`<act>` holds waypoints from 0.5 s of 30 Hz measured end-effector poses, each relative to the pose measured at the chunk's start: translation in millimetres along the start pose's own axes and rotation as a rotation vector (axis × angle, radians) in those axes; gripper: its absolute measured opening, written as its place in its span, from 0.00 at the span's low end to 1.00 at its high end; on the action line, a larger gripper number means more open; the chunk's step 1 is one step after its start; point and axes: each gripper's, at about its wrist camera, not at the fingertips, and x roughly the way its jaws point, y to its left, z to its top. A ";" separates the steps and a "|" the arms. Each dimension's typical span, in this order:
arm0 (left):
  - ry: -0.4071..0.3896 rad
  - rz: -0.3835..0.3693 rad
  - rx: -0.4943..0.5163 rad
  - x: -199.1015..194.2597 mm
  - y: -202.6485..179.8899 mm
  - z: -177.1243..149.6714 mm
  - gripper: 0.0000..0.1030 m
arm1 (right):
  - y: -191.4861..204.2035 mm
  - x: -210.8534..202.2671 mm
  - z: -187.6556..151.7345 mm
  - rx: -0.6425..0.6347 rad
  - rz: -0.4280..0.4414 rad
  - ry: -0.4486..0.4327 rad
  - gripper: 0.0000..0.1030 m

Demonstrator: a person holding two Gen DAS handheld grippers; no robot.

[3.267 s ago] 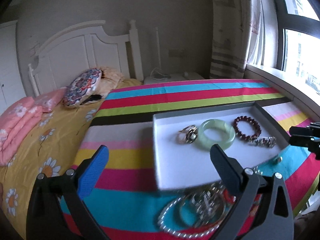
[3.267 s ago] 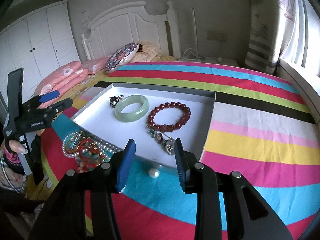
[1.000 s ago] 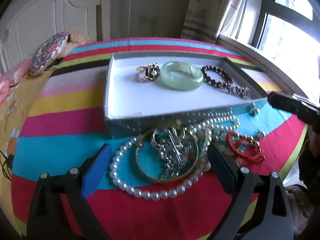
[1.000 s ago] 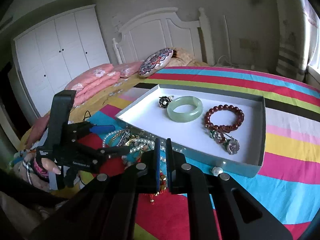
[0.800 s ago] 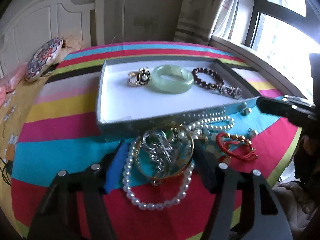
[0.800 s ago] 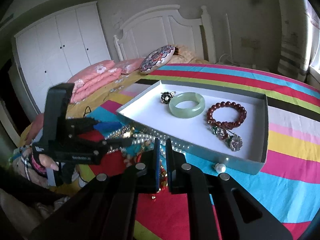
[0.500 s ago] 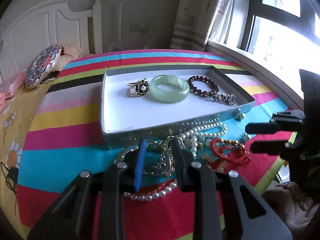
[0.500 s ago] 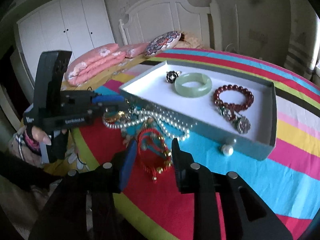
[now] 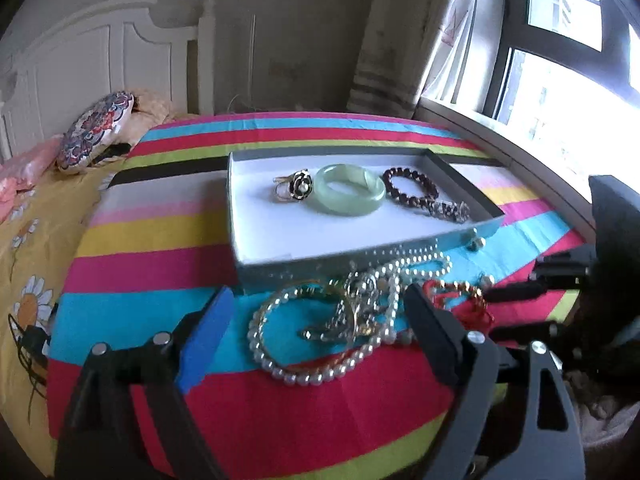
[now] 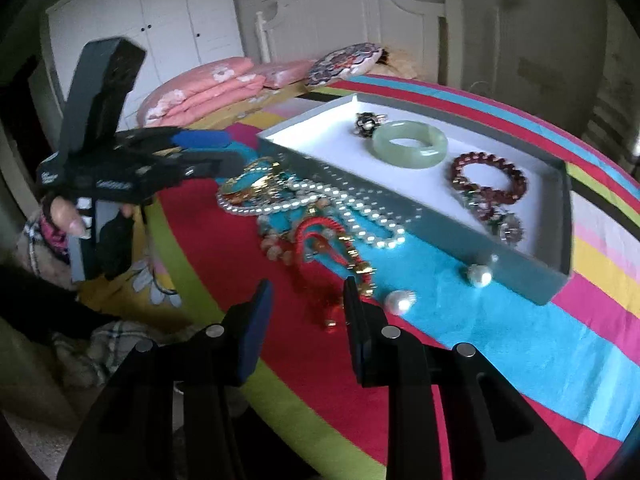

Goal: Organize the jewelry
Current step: 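Grasp the red bead necklace with the right gripper while the left grasps the gold bangle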

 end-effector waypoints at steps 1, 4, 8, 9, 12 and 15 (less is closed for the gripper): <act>0.004 0.008 0.011 -0.6 -0.2 -2.5 0.82 | -0.3 -0.6 -0.1 -0.001 0.005 -0.002 0.21; 0.019 0.038 0.052 0.9 -2.6 -12.1 0.78 | 7.2 1.5 1.6 -0.042 0.018 -0.001 0.21; 0.031 0.038 0.048 4.6 -0.5 -17.6 0.77 | 25.9 12.8 9.8 -0.164 -0.044 0.034 0.21; 0.031 0.039 0.049 4.8 0.0 -18.1 0.77 | 27.7 16.2 10.9 -0.180 -0.052 0.042 0.20; 0.024 0.030 0.047 3.6 0.6 -17.2 0.77 | 29.1 27.3 11.3 -0.204 -0.063 0.049 0.11; 0.023 0.027 0.040 3.5 2.7 -16.2 0.77 | 24.8 26.8 12.1 -0.159 -0.082 0.027 0.08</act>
